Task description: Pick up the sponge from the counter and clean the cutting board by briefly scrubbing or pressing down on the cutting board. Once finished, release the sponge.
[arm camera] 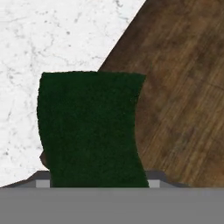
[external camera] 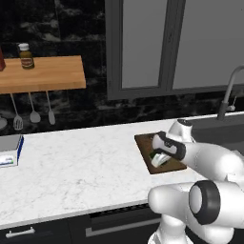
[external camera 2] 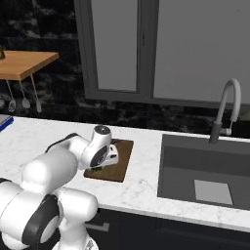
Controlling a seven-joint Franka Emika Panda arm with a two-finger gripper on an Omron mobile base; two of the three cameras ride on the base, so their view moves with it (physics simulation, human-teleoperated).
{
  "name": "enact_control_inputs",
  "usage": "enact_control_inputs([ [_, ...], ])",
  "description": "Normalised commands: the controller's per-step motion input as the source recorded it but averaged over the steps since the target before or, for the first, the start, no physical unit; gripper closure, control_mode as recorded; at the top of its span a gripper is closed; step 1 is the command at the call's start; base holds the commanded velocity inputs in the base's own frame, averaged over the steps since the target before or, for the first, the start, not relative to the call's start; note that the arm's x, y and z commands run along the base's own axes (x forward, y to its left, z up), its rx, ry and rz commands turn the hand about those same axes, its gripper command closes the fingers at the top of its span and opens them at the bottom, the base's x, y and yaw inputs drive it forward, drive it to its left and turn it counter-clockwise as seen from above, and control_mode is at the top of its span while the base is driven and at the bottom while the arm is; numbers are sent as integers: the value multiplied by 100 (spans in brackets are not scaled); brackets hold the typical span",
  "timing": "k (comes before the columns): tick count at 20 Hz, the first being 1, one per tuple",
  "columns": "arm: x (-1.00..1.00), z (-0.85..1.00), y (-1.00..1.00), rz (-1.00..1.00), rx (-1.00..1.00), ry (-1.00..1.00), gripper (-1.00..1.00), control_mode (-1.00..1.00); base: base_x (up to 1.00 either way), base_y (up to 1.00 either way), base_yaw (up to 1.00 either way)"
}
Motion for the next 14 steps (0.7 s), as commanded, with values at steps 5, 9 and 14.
enact_control_inputs([
  [5, -29, 14, -31, -6, 0, 17, 100, -100, 0, 0, 0],
  [9, 19, 10, -46, -10, 0, 8, 100, -100, 0, 0, 0],
  [14, 60, 2, -40, -9, 0, 1, 100, -100, 0, 0, 0],
])
